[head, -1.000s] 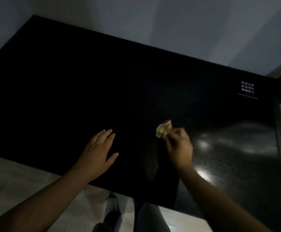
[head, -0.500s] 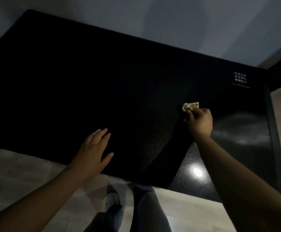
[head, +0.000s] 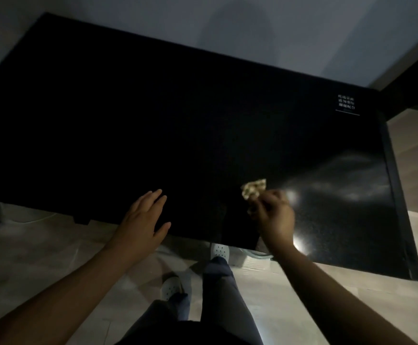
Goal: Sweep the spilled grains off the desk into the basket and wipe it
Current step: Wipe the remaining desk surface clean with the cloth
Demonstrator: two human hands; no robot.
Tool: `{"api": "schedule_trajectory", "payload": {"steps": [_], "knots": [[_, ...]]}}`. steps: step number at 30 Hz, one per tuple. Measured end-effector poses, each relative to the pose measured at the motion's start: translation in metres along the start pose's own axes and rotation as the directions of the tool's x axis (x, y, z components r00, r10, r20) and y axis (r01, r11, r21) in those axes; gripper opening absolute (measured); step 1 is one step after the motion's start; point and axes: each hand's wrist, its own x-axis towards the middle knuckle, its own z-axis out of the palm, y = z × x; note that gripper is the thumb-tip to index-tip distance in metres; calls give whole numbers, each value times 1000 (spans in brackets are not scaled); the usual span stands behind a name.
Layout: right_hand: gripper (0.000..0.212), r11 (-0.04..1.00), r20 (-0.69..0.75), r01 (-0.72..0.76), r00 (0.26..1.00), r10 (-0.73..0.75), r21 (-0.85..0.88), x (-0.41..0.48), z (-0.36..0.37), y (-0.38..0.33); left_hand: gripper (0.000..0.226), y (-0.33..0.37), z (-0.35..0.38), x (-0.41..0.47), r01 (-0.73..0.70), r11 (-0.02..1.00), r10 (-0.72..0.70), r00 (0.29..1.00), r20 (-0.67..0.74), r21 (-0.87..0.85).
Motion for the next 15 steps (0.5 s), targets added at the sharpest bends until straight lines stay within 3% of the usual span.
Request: {"api": "schedule_trajectory", "payload": {"steps": [4,9,12,15], "knots": [[20,994,-52,-98,994,95,-56,0,28,3,65,-9,3,-15,-2,1000,2,1000,-3,-15],[19,985,196,175,966,-171,-2,-80,72,-25,63,-28,0,-33,-6,1000,5,999,-33,-21],[11,988,299,85,947,-119,126,-102,71,-37,62,-41,-7,-42,20,999,-20,1000,-23,-34],[11,983,264,-15,964,-34,181,-93,59,-44,60,-49,-20,-47,25,998,-27,999,-25,-50]]}}
